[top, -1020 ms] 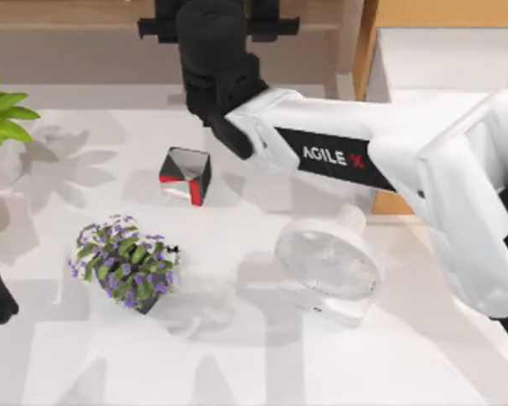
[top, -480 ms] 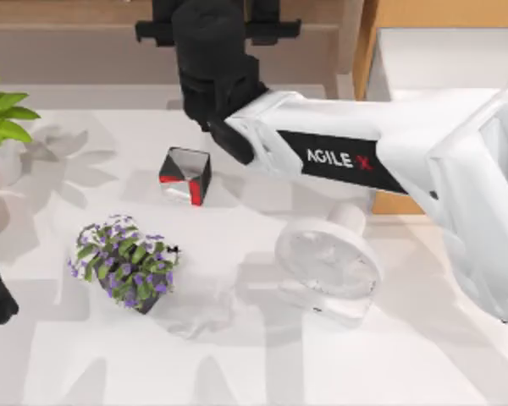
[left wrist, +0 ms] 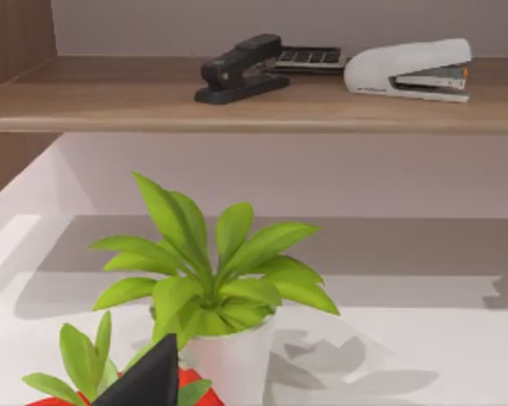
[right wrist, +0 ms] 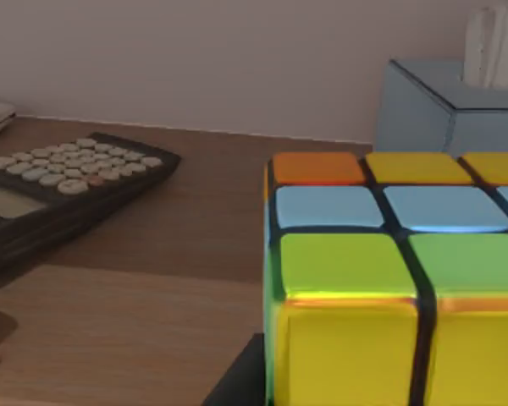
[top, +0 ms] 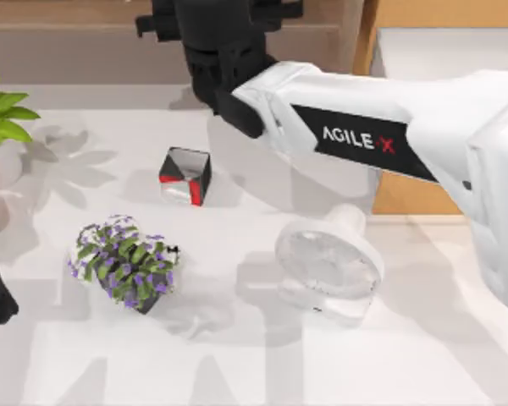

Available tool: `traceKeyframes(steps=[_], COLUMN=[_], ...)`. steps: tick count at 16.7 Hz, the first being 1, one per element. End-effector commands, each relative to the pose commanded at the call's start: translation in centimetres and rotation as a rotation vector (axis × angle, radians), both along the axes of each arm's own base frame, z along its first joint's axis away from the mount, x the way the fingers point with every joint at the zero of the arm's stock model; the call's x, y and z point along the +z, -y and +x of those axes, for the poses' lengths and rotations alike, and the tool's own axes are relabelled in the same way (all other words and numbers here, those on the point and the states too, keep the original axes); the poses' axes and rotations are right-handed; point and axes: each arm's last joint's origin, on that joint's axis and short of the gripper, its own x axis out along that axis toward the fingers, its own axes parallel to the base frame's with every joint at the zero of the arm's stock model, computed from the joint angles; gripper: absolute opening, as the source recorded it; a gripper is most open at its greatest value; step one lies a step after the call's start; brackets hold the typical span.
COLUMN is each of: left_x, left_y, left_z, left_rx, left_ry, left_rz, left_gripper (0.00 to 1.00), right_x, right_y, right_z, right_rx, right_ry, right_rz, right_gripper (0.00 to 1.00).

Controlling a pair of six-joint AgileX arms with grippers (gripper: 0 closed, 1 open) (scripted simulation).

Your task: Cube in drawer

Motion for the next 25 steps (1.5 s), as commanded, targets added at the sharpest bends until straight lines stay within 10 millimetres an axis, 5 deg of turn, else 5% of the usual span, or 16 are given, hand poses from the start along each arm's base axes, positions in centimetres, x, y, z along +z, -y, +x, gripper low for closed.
traceKeyframes(steps=[7,15,20,25], left_x=[0.0,0.0,0.0,0.0], left_y=[0.0,0.0,0.0,0.0], left_z=[0.0,0.0,0.0,0.0], left_rx=[0.0,0.0,0.0,0.0], left_ry=[0.0,0.0,0.0,0.0], left_rz=[0.0,0.0,0.0,0.0], left_gripper=[1.0,1.0,1.0,1.0], right_x=[5.9,10.0,9.5,4.5], right_y=[3.9,13.1,21.2,27.7], right_z=[-1.5,-3.0,-0.7,2.5], right_rx=[0.157,0.19,0.058,-0.065], right_ry=[-0.313,-0.806,-1.071,-1.316], right_rz=[-0.123,-0.172,-0.105,-0.023], right_gripper=[0.0,0.0,0.0,0.0])
